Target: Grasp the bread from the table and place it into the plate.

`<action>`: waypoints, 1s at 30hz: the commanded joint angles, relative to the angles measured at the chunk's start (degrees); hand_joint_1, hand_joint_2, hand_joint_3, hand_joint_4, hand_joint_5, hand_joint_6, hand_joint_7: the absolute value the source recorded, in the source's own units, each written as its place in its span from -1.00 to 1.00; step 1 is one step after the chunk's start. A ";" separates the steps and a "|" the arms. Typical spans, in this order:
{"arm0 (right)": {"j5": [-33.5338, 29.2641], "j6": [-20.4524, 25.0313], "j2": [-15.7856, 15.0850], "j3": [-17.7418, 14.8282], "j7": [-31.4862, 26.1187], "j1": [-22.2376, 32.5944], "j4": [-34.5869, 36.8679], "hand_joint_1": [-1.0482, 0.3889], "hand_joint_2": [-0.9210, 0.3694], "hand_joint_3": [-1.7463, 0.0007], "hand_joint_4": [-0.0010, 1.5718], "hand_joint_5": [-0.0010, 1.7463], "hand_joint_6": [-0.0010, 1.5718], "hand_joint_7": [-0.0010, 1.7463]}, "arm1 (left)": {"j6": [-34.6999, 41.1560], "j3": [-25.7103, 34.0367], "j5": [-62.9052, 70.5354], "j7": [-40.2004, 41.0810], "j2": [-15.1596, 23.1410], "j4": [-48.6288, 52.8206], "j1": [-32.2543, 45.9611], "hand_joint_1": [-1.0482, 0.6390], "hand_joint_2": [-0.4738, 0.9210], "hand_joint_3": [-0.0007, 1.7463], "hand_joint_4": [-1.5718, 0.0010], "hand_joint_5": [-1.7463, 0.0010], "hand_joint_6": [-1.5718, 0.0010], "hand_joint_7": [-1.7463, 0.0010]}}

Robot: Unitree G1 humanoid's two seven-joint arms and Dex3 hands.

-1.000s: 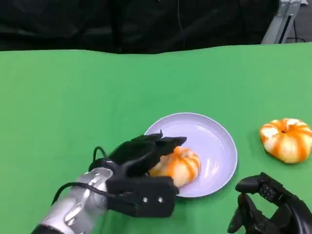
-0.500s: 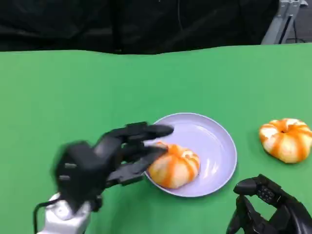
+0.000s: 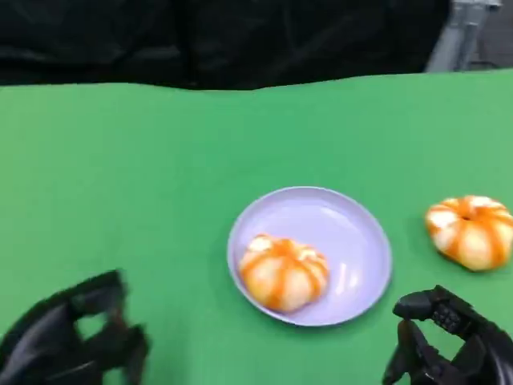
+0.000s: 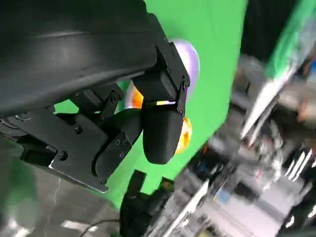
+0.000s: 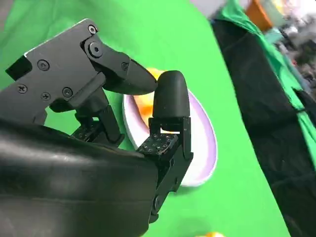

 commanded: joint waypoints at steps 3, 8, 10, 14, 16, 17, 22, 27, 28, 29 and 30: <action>0.45 0.49 -0.33 -0.94 -0.28 -0.29 0.45 0.24 -0.35 -0.32 0.20 0.79 0.07 0.59 | -0.65 -0.14 -1.43 -6.86 -1.06 4.61 1.84 0.02 0.44 0.30 -0.21 -1.00 -0.06 -1.00; 0.37 0.57 -0.22 -1.07 -0.14 -0.30 0.45 0.24 -0.36 -0.32 0.21 0.78 0.07 0.59 | -0.84 0.02 -1.08 -7.53 -1.28 5.00 1.75 0.01 0.44 0.28 -0.21 -1.00 -0.06 -1.00; 0.37 0.58 -0.22 -1.08 -0.13 -0.30 0.44 0.24 -0.36 -0.32 0.21 0.78 0.07 0.59 | -0.86 0.03 -1.04 -7.59 -1.30 5.03 1.75 0.01 0.44 0.28 -0.22 -1.00 -0.06 -1.00; 0.67 0.31 -0.37 -1.30 0.42 -0.32 0.76 0.24 -0.36 -0.32 0.20 0.79 0.07 0.59 | -1.74 -0.69 -0.43 -9.08 -1.46 6.45 2.07 0.00 0.43 0.25 -0.23 -1.00 -0.08 -1.00; 0.78 0.19 -0.42 -1.41 0.68 -0.33 0.91 0.24 -0.36 -0.31 0.19 0.80 0.06 0.60 | -2.27 -1.02 -0.12 -9.89 -1.52 7.24 2.17 0.00 0.42 0.23 -0.24 -1.00 -0.09 -1.00; 0.75 0.31 -0.52 -1.37 0.70 0.40 0.35 0.24 -0.36 -0.31 0.19 0.81 0.06 0.60 | -2.33 -1.33 0.18 -10.03 -1.53 7.57 2.10 0.00 0.43 0.24 -0.23 -1.00 -0.08 -1.00; 0.91 0.53 -0.68 -1.26 1.03 1.78 -0.87 0.22 -0.34 -0.31 0.19 0.82 0.06 0.61 | -1.91 -1.50 0.56 -9.84 -1.61 7.63 2.09 0.01 0.41 0.38 -0.22 -1.00 -0.05 -0.99; 0.74 0.54 -0.87 -1.30 1.13 2.10 -1.11 0.21 -0.34 -0.30 0.19 0.82 0.05 0.61 | -1.46 -1.50 0.37 -9.52 -1.58 7.14 2.19 0.01 0.39 0.40 -0.22 -1.00 -0.05 -0.99; 0.69 0.54 -0.93 -1.31 1.13 2.18 -1.17 0.20 -0.34 -0.30 0.19 0.82 0.05 0.61 | -1.33 -1.49 0.32 -9.42 -1.57 6.99 2.22 0.02 0.39 0.40 -0.22 -1.00 -0.06 -1.00; 0.79 0.40 -1.01 -1.40 1.36 2.13 -0.97 0.20 -0.34 -0.29 0.19 0.81 0.05 0.61 | -1.34 -1.45 0.37 -9.16 -1.66 6.84 2.26 0.02 0.39 0.40 -0.22 -1.00 -0.06 -1.00; 0.88 0.28 -1.04 -1.46 1.53 2.06 -0.80 0.20 -0.34 -0.29 0.19 0.81 0.05 0.61 | -1.39 -1.42 0.43 -9.01 -1.73 6.77 2.27 0.02 0.39 0.40 -0.22 -1.00 -0.06 -1.00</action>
